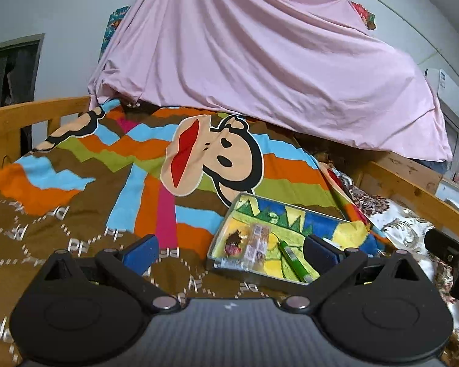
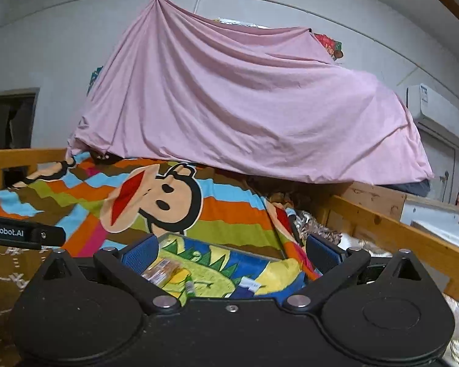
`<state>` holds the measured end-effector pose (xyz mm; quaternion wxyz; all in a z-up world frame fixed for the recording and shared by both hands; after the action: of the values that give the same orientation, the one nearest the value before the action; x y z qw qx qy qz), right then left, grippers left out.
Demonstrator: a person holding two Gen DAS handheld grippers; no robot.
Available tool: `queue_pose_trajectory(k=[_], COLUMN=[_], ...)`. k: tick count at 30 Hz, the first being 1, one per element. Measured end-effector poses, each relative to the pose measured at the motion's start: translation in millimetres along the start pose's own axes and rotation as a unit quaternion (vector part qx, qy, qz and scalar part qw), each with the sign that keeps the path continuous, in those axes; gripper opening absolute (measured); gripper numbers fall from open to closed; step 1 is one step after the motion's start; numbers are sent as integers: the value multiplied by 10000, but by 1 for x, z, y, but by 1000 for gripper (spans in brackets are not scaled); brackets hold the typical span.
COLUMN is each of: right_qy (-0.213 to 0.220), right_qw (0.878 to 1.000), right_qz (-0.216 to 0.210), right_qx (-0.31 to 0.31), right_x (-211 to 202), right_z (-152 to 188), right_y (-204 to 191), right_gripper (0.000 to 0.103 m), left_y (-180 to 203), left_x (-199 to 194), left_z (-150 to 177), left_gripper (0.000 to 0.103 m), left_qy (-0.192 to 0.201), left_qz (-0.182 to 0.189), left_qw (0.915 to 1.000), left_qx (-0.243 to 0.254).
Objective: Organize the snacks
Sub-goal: 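Lift both tools back from the tray toward the remaining snacks, then grasp the mandarin orange with the left gripper while the right grasps the orange-pieces bag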
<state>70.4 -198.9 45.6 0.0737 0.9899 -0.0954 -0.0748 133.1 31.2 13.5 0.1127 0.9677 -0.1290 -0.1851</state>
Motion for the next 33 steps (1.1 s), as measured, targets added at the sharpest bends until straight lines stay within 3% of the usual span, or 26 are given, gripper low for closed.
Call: queue_pose_trajectory(k=[13,21,33], right_qy=[-479,-957,-994], right_qw=[9984,9941,9933], right_qz=[-156,-1,93], right_qx=[265,514,580], right_x=[-83,-113,-139], right_z=[27,37,25], right_y=[17,23,17], right_gripper=[102,102,102], left_y=[23,24,26], left_x=[-69,-97,-136], left_z=[40,50,53], left_gripper=[102,102,102], left_qy=[-196,-509,-528], left_qz=[-288,-488,-1008], left_qw=[9985,9971,9933], left_qx=[430,272,201])
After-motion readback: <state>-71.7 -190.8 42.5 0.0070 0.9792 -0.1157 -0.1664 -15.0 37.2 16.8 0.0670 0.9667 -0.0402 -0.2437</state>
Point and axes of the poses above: each gripper's, at about its wrist camera, not at the fingertips, and x roughly the way its jaws point, y to its right, z to its underside, the point moved 2 cm from there along x, roughly the way its jaws point, and after that the axes turned 9 degrees about z, right-handed, at the moved point
